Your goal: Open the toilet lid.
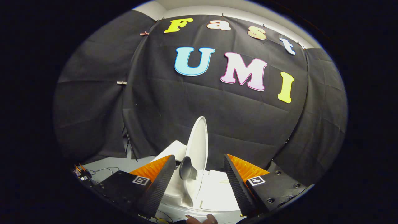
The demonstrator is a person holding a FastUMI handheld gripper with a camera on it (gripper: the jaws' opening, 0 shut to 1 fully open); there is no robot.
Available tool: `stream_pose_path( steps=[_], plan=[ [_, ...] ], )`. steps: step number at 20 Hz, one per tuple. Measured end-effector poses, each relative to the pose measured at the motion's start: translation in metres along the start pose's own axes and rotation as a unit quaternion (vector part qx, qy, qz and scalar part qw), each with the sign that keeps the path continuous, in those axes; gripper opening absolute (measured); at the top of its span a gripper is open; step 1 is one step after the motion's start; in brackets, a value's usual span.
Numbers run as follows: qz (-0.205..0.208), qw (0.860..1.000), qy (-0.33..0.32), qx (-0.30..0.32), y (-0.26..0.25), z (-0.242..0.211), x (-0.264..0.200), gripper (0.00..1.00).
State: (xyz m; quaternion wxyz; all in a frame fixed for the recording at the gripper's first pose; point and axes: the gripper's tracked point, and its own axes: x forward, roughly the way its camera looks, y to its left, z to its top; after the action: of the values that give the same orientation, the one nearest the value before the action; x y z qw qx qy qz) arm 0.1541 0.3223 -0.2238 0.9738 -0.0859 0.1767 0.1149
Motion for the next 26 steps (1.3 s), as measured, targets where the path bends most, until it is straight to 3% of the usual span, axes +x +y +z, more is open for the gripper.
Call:
stream_pose_path(
  steps=[8,15,23,26],
  plan=[
    [0.008,0.996,-0.073,0.047,-0.033,0.061,-0.059,0.98],
    [-0.014,0.988,-0.134,0.078,-0.087,0.1,-0.121,0.98],
    [-0.048,0.979,-0.178,0.087,-0.153,0.116,-0.178,0.98],
    [-0.043,0.979,-0.183,0.083,-0.168,0.115,-0.194,0.98]
  ],
)
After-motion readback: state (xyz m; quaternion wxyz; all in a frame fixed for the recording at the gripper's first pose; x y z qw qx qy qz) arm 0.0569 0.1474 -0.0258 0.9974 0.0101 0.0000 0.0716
